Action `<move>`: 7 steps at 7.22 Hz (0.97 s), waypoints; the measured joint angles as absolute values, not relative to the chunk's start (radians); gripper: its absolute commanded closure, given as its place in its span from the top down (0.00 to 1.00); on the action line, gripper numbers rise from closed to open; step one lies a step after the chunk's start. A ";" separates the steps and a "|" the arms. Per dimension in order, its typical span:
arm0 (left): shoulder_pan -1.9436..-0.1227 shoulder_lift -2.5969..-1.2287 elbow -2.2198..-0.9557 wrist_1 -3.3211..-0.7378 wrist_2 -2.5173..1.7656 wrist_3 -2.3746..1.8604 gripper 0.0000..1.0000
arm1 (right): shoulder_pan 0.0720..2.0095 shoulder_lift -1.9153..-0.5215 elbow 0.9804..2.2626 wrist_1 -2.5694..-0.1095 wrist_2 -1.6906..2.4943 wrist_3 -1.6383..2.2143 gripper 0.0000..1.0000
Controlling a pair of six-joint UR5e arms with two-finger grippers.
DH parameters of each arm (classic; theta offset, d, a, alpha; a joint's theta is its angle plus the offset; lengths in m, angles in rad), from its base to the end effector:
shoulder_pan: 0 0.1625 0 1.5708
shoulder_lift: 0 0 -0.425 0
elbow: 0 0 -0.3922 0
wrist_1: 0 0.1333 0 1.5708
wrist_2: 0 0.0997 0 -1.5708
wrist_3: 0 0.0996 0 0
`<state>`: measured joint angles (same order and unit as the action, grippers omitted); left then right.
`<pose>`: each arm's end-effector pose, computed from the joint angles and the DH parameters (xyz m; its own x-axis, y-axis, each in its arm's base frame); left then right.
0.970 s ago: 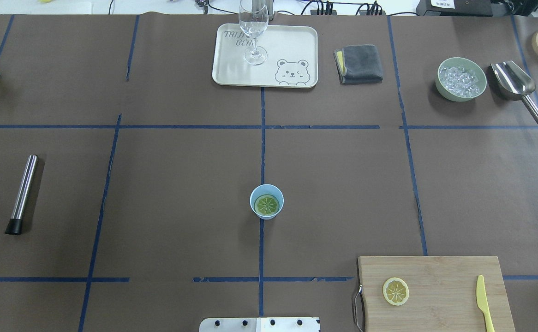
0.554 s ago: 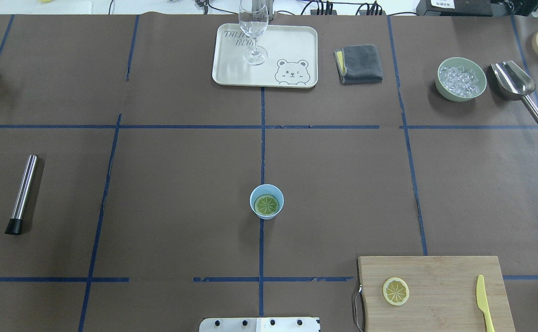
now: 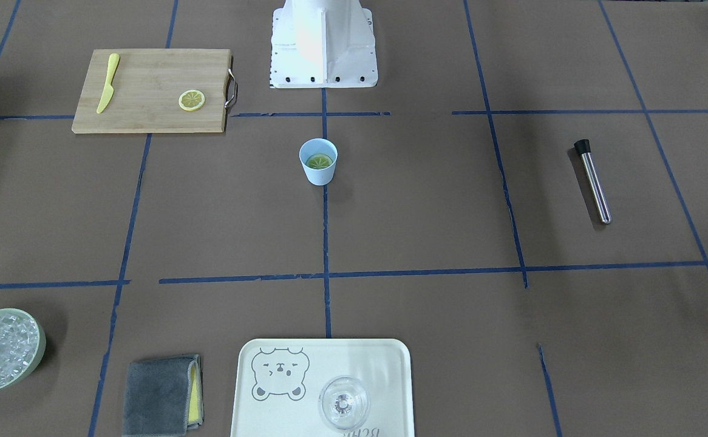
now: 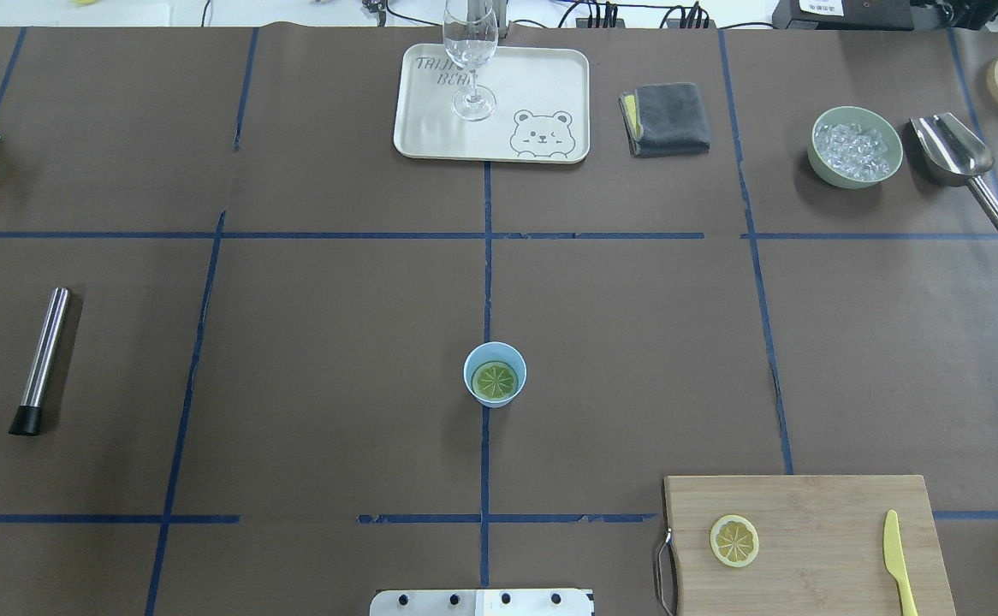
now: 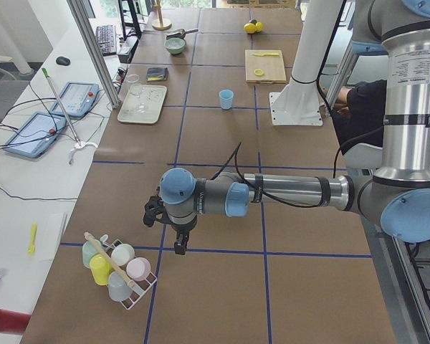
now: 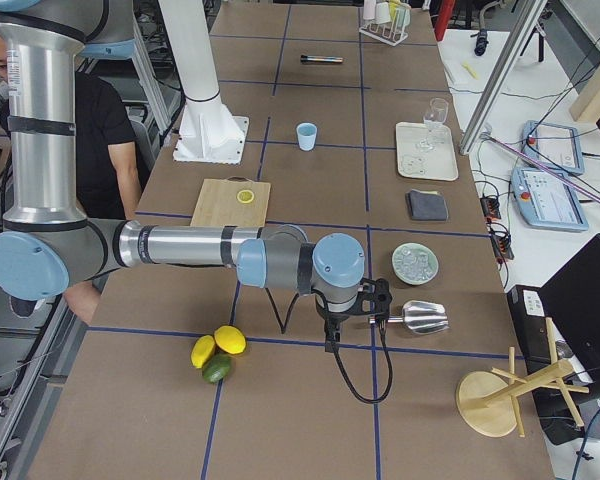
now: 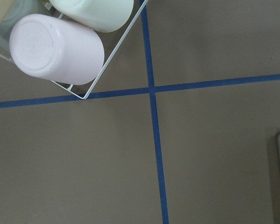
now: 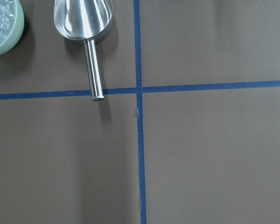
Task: Squeeze lemon into cup
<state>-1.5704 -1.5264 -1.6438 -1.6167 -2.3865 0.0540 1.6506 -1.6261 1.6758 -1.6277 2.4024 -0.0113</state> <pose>-0.0606 -0.4777 0.6365 0.6843 0.1082 -0.7211 -0.0374 0.9928 0.1135 0.0968 -0.4612 0.6352 0.6720 0.0477 0.7390 -0.0721 0.9974 0.0011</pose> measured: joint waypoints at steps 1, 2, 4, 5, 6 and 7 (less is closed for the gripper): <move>-1.571 -1.526 -1.644 -1.617 -2.386 0.055 1.00 | 1.649 -1.623 1.674 -1.628 2.399 -0.011 1.00; -1.570 -1.526 -1.644 -1.617 -2.385 0.055 1.00 | 1.645 -1.620 1.673 -1.627 2.389 -0.012 1.00; -1.570 -1.525 -1.645 -1.617 -2.385 0.055 1.00 | 1.633 -1.613 1.668 -1.619 2.363 -0.012 1.00; -1.571 -1.525 -1.646 -1.617 -2.385 0.055 1.00 | 1.631 -1.613 1.659 -1.604 2.358 -0.012 1.00; -1.571 -1.526 -1.646 -1.617 -2.385 0.055 1.00 | 1.630 -1.613 1.651 -1.587 2.357 -0.011 1.00; -1.571 -1.526 -1.646 -1.617 -2.384 0.055 1.00 | 1.629 -1.613 1.646 -1.577 2.356 -0.011 1.00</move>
